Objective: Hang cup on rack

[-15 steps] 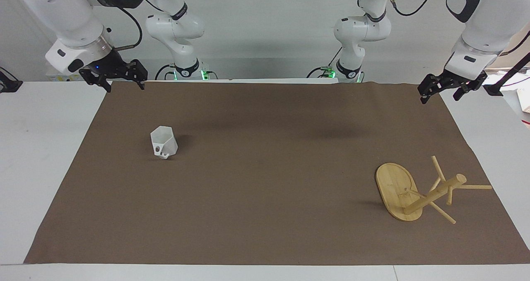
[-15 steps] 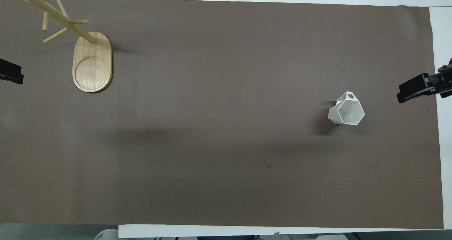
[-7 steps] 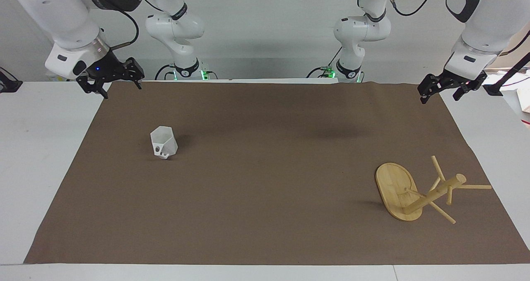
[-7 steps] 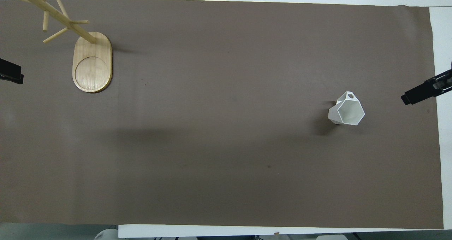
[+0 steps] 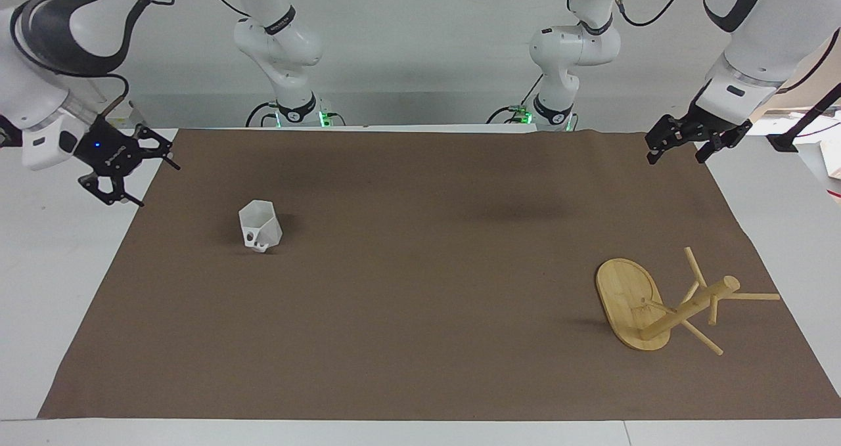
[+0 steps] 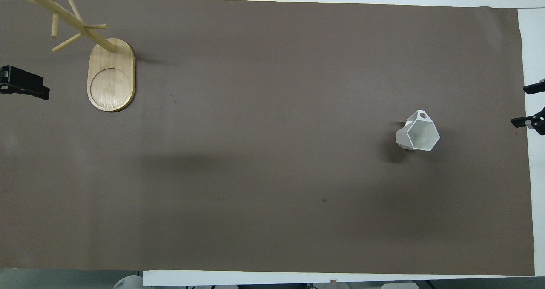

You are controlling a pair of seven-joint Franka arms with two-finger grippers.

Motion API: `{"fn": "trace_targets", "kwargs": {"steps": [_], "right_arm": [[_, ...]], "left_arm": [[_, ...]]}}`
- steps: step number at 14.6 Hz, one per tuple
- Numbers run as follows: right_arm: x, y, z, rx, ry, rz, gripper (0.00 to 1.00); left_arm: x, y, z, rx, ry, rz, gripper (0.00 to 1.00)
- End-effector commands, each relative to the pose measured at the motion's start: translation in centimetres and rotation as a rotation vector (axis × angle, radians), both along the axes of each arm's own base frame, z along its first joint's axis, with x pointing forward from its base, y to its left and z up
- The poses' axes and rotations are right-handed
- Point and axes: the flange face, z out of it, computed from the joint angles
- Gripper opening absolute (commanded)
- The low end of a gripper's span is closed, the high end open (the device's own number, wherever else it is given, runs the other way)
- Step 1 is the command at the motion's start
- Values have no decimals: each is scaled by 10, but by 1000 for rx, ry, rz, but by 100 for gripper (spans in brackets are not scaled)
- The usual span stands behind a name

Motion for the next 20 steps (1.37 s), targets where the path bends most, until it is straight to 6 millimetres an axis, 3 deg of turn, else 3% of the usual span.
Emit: {"fn": "trace_targets", "kwargs": {"steps": [1,3,6,8,11,17,20], "right_arm": [[7,-17,-73,227,-108,148,100],[-16,-23,-140,462,-212,207,100],[-35,-1,-204,633,-383,282,100],[-52,17,-236,712,-413,288,100],[-60,51,-251,755,-440,327,100],[-59,49,-255,721,-454,309,100],[-57,69,-260,729,-483,339,100]], "left_arm": [[-5,4,3,2,-1,15,100],[-6,4,2,13,6,10,100],[-6,0,2,11,2,9,100],[-7,3,2,12,5,15,100],[-6,7,1,12,6,26,100],[-7,5,0,12,11,27,100],[-6,6,1,12,6,29,100]]}}
